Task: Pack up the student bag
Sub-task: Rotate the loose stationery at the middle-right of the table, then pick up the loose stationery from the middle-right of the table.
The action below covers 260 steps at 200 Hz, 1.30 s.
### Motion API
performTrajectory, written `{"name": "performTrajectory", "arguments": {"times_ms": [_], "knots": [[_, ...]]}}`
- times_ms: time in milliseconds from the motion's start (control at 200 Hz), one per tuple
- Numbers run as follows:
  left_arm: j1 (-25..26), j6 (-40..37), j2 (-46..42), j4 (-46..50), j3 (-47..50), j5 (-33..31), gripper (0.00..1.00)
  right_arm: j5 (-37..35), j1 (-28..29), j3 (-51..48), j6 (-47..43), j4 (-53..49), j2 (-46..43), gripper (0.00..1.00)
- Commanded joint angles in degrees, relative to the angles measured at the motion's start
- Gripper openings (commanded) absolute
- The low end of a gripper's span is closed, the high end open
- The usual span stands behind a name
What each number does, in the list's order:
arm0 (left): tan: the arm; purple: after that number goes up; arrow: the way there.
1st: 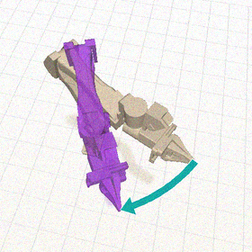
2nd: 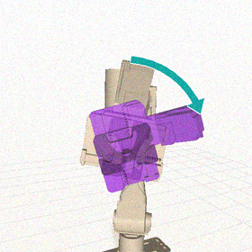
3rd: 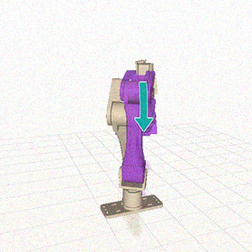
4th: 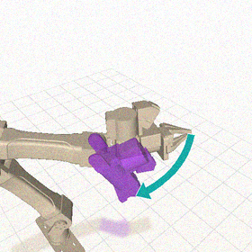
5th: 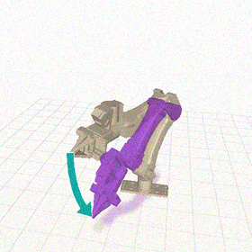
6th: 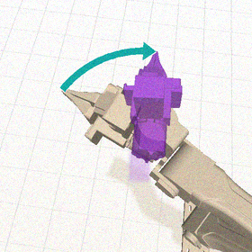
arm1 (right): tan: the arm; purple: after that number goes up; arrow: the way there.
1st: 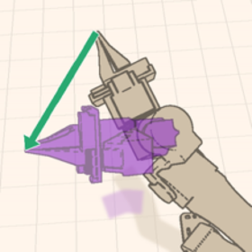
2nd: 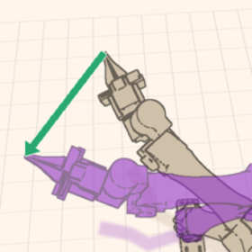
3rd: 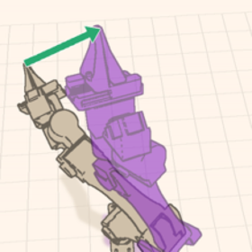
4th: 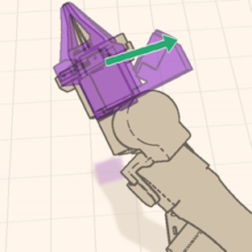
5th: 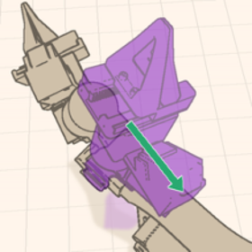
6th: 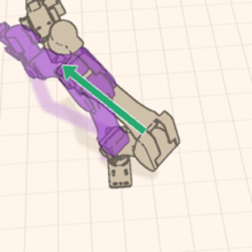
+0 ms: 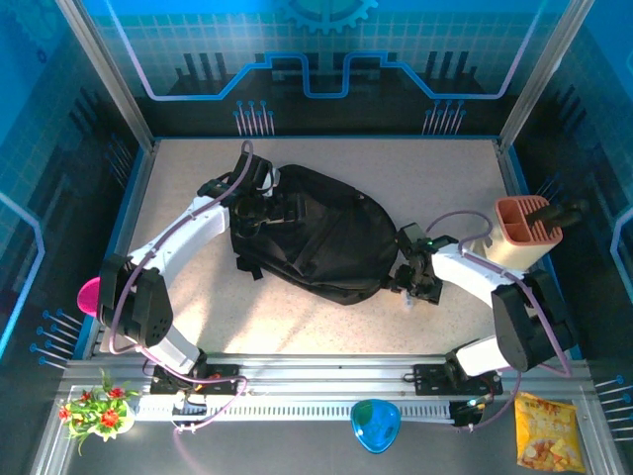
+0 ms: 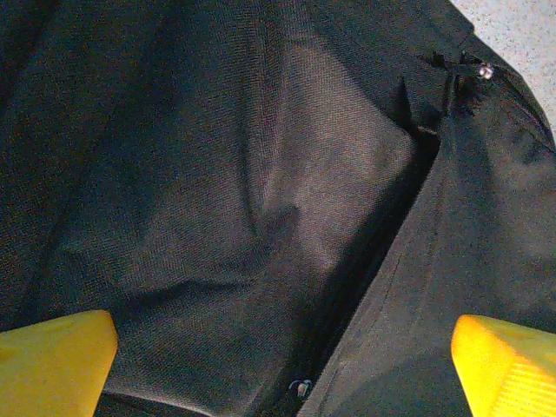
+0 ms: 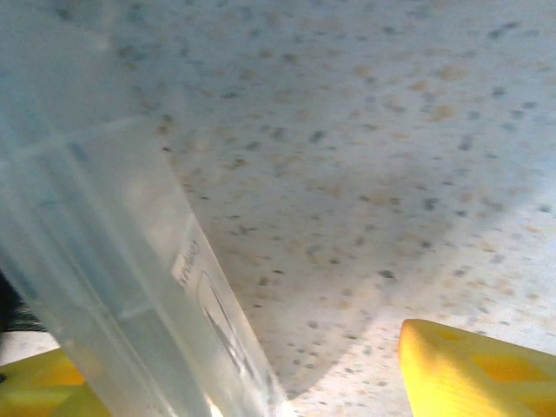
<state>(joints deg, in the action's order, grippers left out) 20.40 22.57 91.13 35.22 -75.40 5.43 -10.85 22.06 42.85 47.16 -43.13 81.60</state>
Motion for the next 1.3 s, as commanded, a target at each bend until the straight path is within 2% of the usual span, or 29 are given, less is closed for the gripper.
{"name": "performTrajectory", "arguments": {"times_ms": [0, 85, 175, 315, 650, 1041, 1186, 1296], "knots": [[-0.52, 1.25, 0.2, -0.33, -0.48, 1.16, 0.99, -5.1, -0.73, -0.11, 1.6, -5.05, -2.86, 0.69], [-0.49, 1.47, -0.1, -0.42, -0.02, 1.0, 0.99, -5.35, -1.17, -0.23, 1.26, -5.26, -4.43, 0.68], [-0.54, 1.43, -0.34, -0.49, 0.04, 1.03, 0.99, -1.94, -0.98, 0.07, -0.81, -2.94, -6.03, 0.69], [-0.54, 1.8, -0.62, -0.54, 0.01, 1.25, 0.99, 1.7, -0.97, -1.03, -0.65, 0.99, -5.47, 0.76], [-0.54, 1.81, -0.62, -0.35, 0.27, 1.16, 0.99, 0.34, -1.06, -1.46, 0.45, 2.2, 0.5, 0.76], [-0.54, 1.85, 0.37, -0.25, -0.27, 1.68, 0.99, -4.53, -1.06, 2.12, -3.87, -1.78, 2.11, 0.88], [-0.53, 1.81, 0.57, -0.24, -0.36, 1.61, 0.99, -3.26, -1.42, 2.19, -4.24, -1.17, 3.92, 0.86], [-0.56, 1.78, 0.76, -0.23, -0.66, 1.79, 0.99, -2.51, -1.46, 2.22, -4.23, -0.85, 4.53, 0.78]]}}
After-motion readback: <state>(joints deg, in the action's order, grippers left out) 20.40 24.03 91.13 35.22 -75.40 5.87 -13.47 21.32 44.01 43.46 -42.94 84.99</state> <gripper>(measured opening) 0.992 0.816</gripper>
